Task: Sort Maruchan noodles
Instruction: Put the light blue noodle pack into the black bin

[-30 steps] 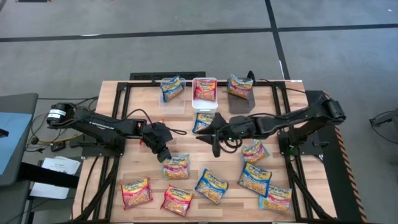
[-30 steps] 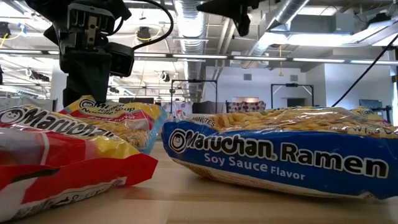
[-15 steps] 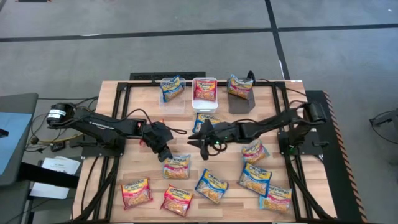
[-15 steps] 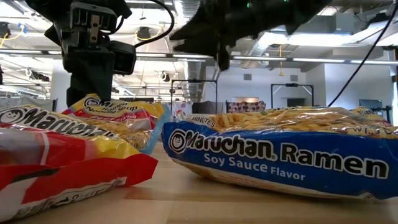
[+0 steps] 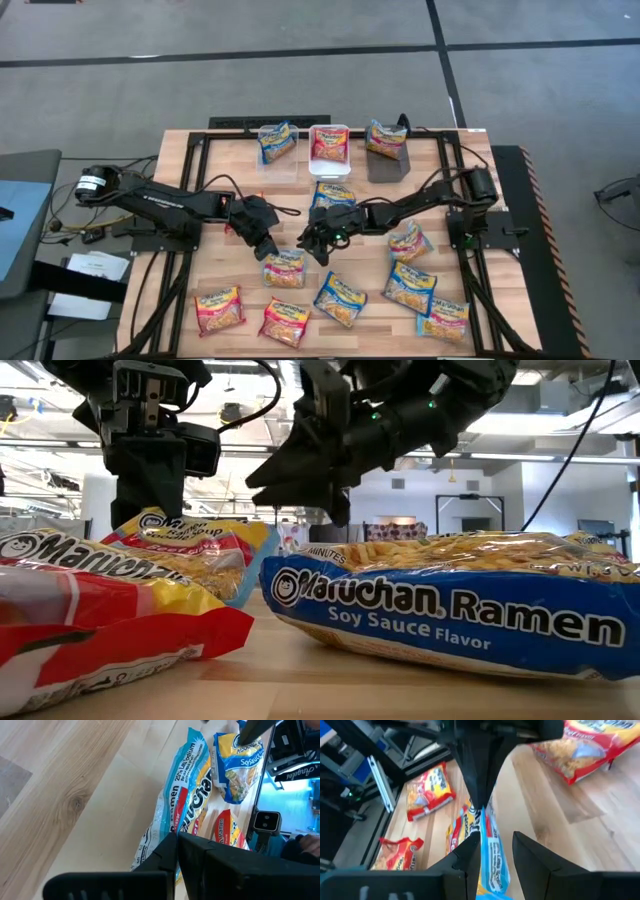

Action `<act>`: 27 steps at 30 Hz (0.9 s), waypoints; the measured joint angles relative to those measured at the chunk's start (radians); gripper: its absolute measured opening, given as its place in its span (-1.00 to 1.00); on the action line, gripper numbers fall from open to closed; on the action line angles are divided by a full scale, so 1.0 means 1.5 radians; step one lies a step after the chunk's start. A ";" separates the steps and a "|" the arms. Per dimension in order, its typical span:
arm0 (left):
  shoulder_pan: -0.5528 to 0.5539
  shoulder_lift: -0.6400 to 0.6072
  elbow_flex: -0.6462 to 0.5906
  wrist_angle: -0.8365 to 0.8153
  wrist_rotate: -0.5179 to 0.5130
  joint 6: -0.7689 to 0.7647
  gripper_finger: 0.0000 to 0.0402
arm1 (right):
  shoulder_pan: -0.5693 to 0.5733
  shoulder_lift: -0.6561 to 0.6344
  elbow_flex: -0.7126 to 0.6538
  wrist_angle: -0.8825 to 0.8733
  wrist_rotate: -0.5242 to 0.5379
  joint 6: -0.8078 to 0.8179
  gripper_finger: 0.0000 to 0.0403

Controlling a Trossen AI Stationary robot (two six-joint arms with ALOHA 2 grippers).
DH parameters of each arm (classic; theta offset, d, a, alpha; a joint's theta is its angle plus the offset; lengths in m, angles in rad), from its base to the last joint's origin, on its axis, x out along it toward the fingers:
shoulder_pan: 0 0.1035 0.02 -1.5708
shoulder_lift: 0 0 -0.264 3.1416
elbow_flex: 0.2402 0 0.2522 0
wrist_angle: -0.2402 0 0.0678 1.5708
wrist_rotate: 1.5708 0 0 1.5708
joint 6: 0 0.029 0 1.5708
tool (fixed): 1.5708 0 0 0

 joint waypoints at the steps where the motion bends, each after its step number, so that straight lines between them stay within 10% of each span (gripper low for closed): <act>1: 0.000 0.000 0.000 0.000 0.002 0.000 -1.00 | 0.000 0.006 0.006 -0.002 -0.010 -0.001 -0.31; 27: 0.000 0.000 0.000 0.028 -0.021 0.004 -1.00 | -0.028 0.024 0.028 -0.121 -0.150 0.034 0.20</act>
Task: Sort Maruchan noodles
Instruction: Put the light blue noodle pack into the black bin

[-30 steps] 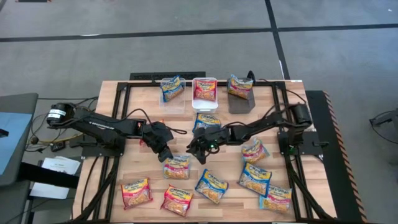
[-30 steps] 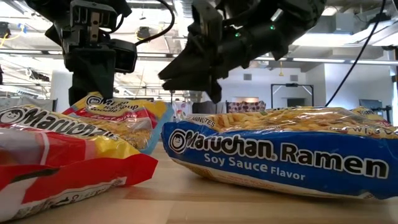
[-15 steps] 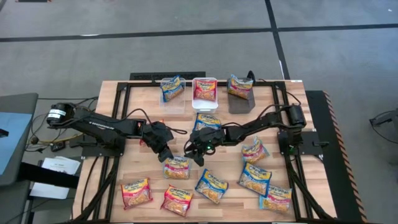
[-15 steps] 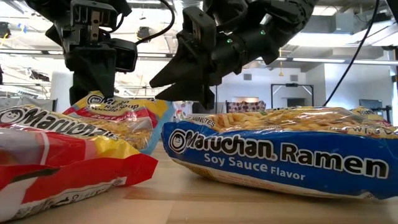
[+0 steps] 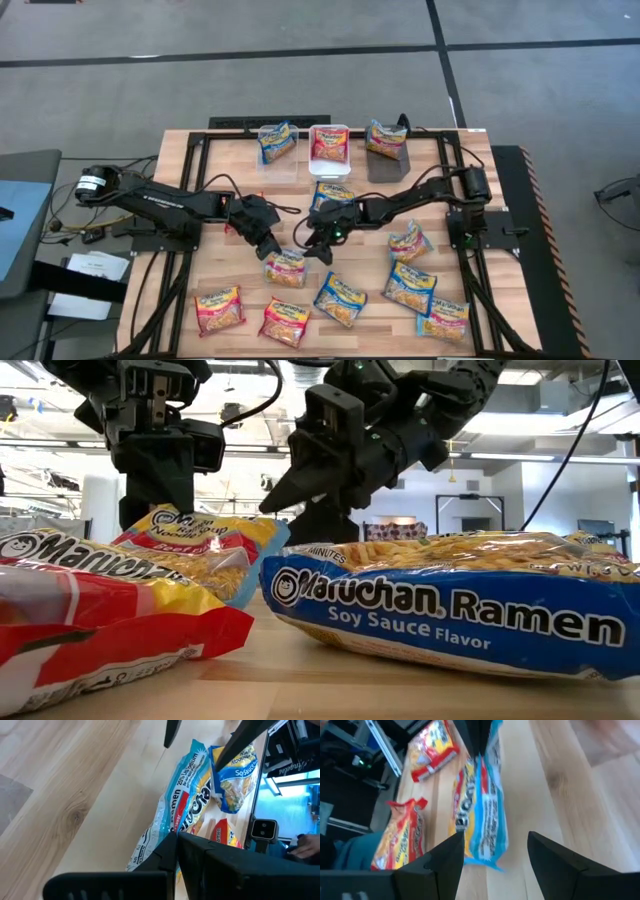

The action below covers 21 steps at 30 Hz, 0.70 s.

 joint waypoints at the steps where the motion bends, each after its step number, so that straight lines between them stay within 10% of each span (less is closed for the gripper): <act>1: 0.000 0.000 0.000 0.003 -0.002 0.005 -1.00 | 0.000 0.000 0.000 -0.002 0.000 0.000 0.20; 21: 0.000 0.000 0.000 0.028 -0.012 0.014 -1.00 | 0.017 0.008 0.002 -0.009 -0.024 0.052 0.20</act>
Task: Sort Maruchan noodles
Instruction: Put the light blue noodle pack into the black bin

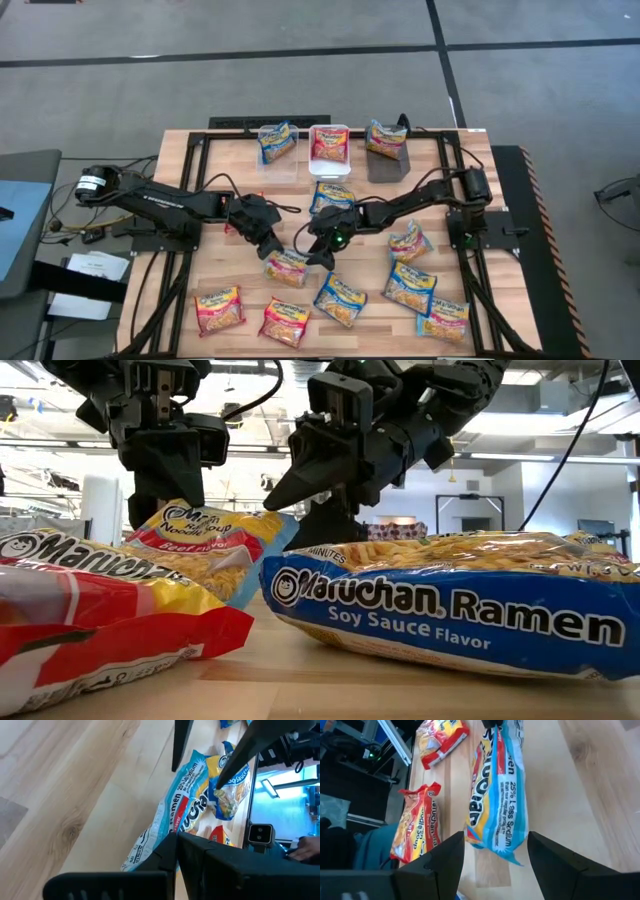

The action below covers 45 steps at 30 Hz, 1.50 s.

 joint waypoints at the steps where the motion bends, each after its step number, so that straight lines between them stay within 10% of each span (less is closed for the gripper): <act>1: 0.000 0.000 0.000 0.000 -0.003 0.004 -1.00 | 0.000 0.014 0.009 0.006 0.001 0.001 0.19; 15: 0.000 0.000 0.000 0.016 -0.005 0.020 -1.00 | -0.008 0.068 0.080 -0.024 -0.045 0.011 -0.02; 26: 0.000 0.000 0.000 0.032 -0.015 0.022 -1.00 | -0.004 0.069 0.080 -0.021 -0.061 0.020 -0.94; 45: 0.049 -0.028 0.001 0.063 0.000 0.026 -1.00 | -0.015 -0.069 0.080 -0.260 0.035 -0.136 -0.98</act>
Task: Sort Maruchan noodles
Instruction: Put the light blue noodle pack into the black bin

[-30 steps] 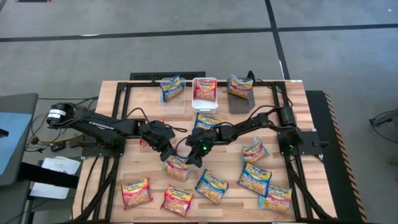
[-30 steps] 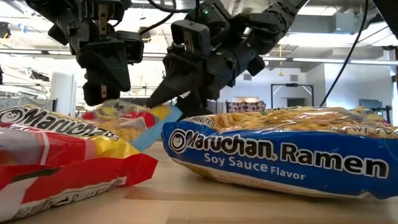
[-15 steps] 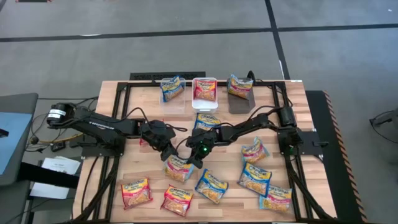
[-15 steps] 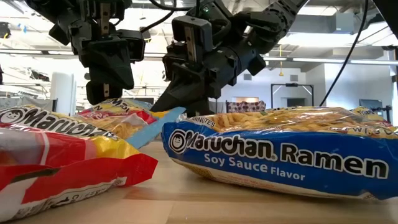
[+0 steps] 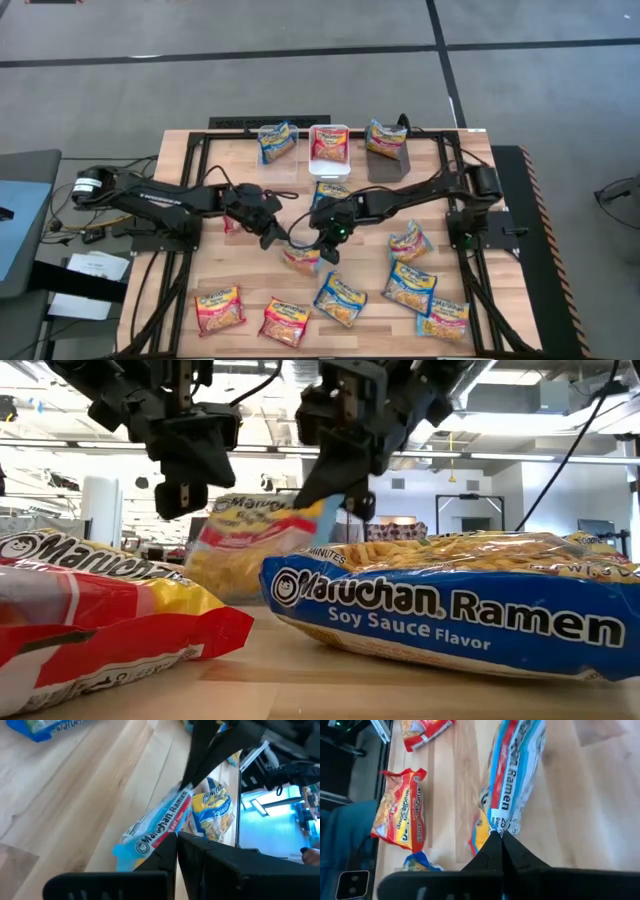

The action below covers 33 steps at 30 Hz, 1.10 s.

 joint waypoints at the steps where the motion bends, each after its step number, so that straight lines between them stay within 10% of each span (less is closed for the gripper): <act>1: 0.004 -0.001 0.000 0.011 0.002 0.000 -1.00 | -0.001 -0.010 0.000 -0.019 0.010 -0.007 -0.98; 33: 0.042 -0.013 0.094 0.004 -0.004 0.085 -1.00 | -0.104 -0.291 0.000 -0.420 0.255 -0.199 -0.98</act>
